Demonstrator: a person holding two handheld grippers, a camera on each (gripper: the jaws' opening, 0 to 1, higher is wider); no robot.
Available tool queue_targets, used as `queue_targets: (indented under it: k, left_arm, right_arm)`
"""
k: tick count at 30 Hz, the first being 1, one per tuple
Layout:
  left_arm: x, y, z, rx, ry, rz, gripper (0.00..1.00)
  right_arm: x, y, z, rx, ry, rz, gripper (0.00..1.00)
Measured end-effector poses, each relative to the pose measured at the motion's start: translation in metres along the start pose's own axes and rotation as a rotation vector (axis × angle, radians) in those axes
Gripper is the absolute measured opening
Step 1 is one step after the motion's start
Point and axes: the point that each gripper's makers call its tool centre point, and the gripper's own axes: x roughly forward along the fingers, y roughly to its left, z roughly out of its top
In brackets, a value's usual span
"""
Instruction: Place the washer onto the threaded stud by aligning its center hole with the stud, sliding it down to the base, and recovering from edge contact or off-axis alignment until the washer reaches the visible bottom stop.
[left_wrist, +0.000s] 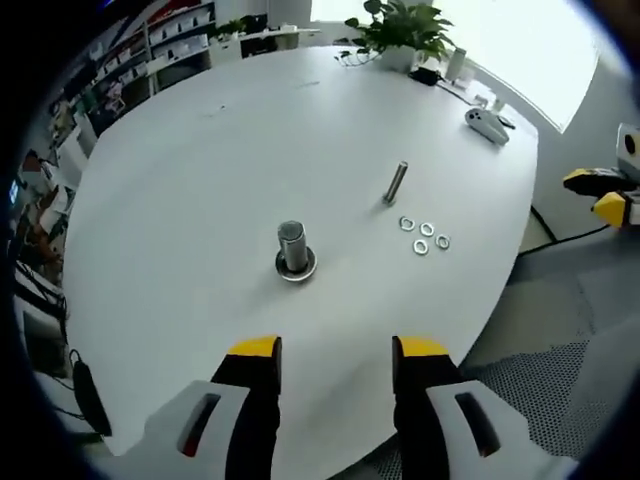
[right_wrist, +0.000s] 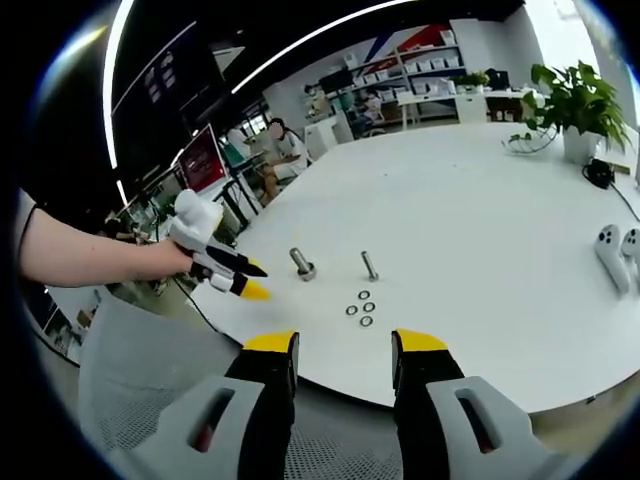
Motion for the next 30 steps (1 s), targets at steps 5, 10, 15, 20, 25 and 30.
queue_targets:
  k: [5, 10, 15, 20, 25, 30]
  left_arm:
    - [-0.010, -0.006, 0.001, -0.059, -0.049, -0.010, 0.44]
    - [-0.021, -0.011, 0.002, -0.080, -0.089, -0.010, 0.43]
    - [-0.034, -0.013, 0.001, -0.060, -0.111, 0.005, 0.43]
    - [-0.052, -0.014, 0.001, -0.072, -0.162, 0.018, 0.43]
    - [-0.072, -0.018, -0.006, -0.082, -0.193, 0.023, 0.43]
    - [-0.091, -0.017, -0.009, -0.078, -0.225, 0.039, 0.43]
  right_arm:
    - [0.000, 0.001, 0.000, -0.003, -0.001, 0.003, 0.39]
    - [0.000, -0.001, 0.000, 0.002, -0.002, -0.002, 0.39]
    - [0.000, 0.000, -0.001, 0.001, 0.000, 0.000, 0.39]
    - [0.000, 0.000, 0.000, 0.002, 0.000, 0.000, 0.39]
    - [0.000, 0.000, -0.001, 0.001, 0.008, -0.003, 0.39]
    - [0.001, 0.000, -0.002, -0.008, 0.018, 0.000, 0.39]
